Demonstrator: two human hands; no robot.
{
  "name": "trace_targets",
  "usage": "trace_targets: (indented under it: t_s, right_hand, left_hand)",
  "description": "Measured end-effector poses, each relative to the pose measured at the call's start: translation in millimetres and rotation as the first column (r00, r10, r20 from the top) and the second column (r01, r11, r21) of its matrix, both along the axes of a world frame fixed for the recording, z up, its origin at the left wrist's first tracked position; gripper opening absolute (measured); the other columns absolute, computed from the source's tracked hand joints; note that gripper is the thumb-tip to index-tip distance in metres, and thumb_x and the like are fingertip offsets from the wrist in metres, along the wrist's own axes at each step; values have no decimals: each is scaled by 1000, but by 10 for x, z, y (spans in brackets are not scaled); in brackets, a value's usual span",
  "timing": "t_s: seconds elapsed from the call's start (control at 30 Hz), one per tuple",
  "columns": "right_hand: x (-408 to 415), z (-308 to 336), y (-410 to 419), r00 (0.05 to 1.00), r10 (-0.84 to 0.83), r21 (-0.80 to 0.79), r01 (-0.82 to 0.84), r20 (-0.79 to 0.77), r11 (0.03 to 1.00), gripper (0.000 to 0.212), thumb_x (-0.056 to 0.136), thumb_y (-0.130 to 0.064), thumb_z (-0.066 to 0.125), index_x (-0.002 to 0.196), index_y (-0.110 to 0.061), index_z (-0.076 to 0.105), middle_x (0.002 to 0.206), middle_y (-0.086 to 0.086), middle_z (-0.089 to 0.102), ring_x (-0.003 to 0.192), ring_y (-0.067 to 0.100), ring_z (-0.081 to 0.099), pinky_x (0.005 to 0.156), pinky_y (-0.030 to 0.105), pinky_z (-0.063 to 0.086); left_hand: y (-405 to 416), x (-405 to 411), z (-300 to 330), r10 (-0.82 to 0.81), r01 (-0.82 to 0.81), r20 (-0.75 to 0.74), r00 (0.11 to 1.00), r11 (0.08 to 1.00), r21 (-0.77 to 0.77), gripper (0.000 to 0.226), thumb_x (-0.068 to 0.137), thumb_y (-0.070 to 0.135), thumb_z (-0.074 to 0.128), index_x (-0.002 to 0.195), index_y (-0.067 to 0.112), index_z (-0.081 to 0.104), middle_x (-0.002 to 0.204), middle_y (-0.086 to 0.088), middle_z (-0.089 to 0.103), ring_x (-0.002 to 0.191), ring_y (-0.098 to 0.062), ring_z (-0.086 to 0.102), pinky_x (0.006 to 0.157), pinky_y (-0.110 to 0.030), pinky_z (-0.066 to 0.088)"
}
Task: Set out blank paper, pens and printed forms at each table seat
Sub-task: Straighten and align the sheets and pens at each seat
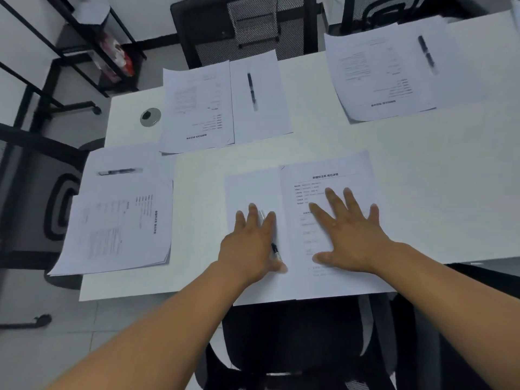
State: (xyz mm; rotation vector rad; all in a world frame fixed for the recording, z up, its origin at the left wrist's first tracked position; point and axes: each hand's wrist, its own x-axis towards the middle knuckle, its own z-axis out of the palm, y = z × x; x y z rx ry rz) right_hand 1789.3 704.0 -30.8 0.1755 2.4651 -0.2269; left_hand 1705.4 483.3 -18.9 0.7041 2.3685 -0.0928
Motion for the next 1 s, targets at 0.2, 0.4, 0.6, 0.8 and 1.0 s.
trace_targets:
  t_s: [0.2, 0.4, 0.6, 0.8, 1.0]
  right_hand:
    - [31, -10, 173, 1000, -3, -4, 3, 3, 1000, 115, 89, -82, 55, 167, -42, -20, 172, 0, -39, 160, 36, -34, 125, 76, 4]
    - [81, -24, 358, 1000, -27, -2, 27, 7, 1000, 117, 87, -84, 55, 166, -44, -21, 172, -2, -40, 160, 34, -35, 125, 75, 4]
    - [116, -13, 390, 999, -37, -5, 37, 10, 999, 116, 88, -82, 55, 166, -44, -22, 172, -2, -40, 159, 34, -35, 125, 76, 3]
    - [110, -35, 388, 999, -40, -14, 40, 16, 999, 117, 87, -83, 55, 165, -44, -23, 171, -2, -41, 159, 34, -37, 124, 77, 2]
    - [115, -39, 390, 999, -36, -18, 36, 16, 999, 116, 88, -82, 54, 165, -43, -24, 171, -1, -42, 158, 35, -37, 124, 78, 1]
  left_hand:
    - [153, 3, -15, -35, 35, 4, 999, 999, -18, 126, 85, 62, 86, 172, 29, 2, 182, -8, -16, 168, -43, -6, 110, -58, 52]
    - [349, 5, -24, -71, 70, -12, 997, 997, -25, 124, 85, 60, 86, 172, 26, 3, 182, -12, -14, 168, -46, -4, 107, -58, 53]
    - [371, 23, -31, -49, 49, 2, 999, 999, -1, 126, 86, 56, 87, 172, 28, 0, 182, -8, -15, 168, -43, -6, 107, -59, 53]
    - [351, 98, -26, -7, 8, -20, 1000, 999, 49, 125, 88, 59, 84, 173, 19, 1, 183, -7, -8, 170, -27, -5, 115, -55, 48]
    - [372, 96, -34, -45, 46, -32, 998, 998, 38, 118, 90, 57, 83, 172, 15, 9, 183, -11, -8, 171, -25, -4, 120, -50, 43]
